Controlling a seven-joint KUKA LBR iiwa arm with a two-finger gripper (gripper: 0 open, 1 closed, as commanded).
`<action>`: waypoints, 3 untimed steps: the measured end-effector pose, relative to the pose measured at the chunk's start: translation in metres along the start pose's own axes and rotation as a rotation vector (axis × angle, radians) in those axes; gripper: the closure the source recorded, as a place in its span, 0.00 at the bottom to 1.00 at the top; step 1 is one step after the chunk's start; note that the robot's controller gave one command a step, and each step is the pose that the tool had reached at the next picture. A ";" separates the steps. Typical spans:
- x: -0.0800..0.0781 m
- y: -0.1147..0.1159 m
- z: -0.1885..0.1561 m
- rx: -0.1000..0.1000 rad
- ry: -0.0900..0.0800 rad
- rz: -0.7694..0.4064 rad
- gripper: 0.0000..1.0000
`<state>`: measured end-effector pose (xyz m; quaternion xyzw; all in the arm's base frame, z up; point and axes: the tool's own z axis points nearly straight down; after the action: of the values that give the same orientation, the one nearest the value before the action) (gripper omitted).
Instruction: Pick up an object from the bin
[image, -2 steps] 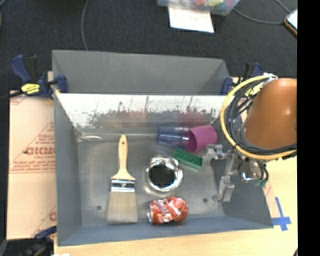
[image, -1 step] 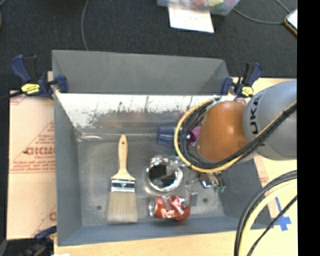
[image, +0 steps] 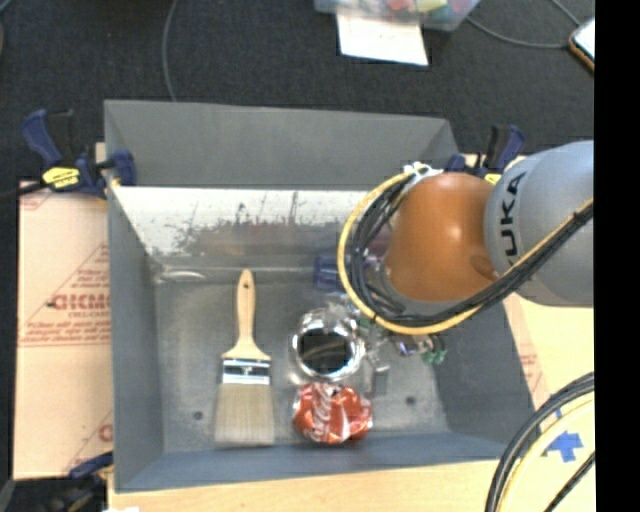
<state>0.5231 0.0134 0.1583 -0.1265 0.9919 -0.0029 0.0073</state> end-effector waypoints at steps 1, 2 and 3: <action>-0.054 -0.012 0.053 -0.004 0.002 0.079 0.00; -0.056 -0.024 0.088 0.000 -0.010 0.276 0.00; -0.051 -0.016 0.087 -0.002 -0.003 0.229 1.00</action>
Offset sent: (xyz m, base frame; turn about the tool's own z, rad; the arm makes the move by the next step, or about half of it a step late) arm 0.0605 -0.0089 -0.0883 0.2779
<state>0.5777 0.0104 0.0723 -0.0124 0.9999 -0.0010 0.0092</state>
